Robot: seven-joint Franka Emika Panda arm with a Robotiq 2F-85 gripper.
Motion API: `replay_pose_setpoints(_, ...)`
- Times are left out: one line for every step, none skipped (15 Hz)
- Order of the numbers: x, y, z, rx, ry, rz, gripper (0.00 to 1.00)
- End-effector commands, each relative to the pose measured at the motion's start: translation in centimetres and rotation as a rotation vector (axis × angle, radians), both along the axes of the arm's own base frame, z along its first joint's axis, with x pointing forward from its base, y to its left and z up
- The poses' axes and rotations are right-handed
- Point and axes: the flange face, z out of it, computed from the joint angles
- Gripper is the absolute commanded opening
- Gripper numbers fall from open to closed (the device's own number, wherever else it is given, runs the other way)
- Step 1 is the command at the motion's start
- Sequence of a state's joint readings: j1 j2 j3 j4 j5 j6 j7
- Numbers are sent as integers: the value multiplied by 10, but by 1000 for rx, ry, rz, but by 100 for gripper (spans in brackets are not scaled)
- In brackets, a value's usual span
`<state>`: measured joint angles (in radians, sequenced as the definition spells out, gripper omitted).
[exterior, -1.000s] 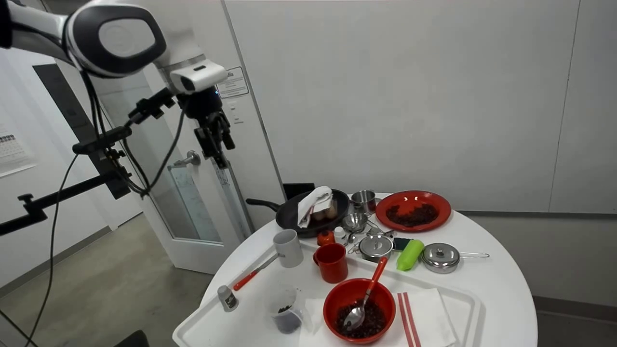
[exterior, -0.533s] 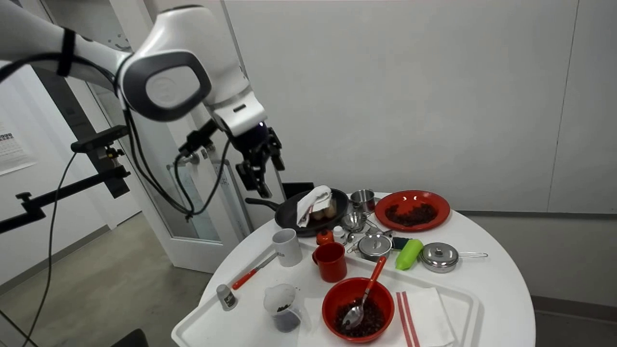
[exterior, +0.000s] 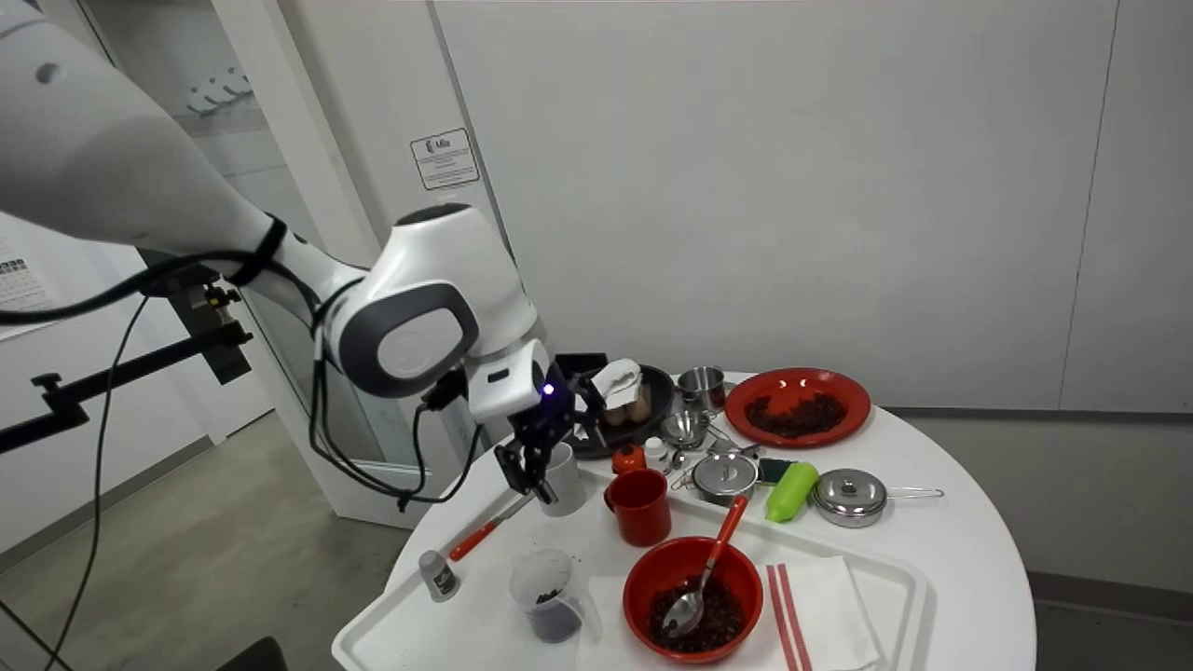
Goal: Pick up the jar and pour some of its contents in the bowl
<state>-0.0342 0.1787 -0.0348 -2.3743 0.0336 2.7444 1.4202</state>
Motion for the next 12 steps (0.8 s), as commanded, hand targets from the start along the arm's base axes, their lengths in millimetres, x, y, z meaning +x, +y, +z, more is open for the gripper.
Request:
replay_pose_setpoints(-7,-14,-26,-14,42,-195,100)
replay_pose_setpoints(-11,-18,-33,-14,64,-237,100)
replay_pose_setpoints(-16,-20,-40,-12,88,-266,100)
replay_pose_setpoints(-21,-20,-45,-7,108,-289,100)
replay_pose_setpoints(-25,-19,-51,-1,130,-302,100)
replay_pose_setpoints(-30,-16,-57,9,159,-307,100)
replay_pose_setpoints(-37,-12,-63,26,197,-299,100)
replay_pose_setpoints(-42,-9,-67,37,225,-298,100)
replay_pose_setpoints(-48,-5,-72,51,257,-289,100)
replay_pose_setpoints(-52,-2,-76,61,281,-288,100)
replay_pose_setpoints(-57,-1,-80,71,302,-281,100)
replay_pose_setpoints(-60,0,-83,83,320,-271,100)
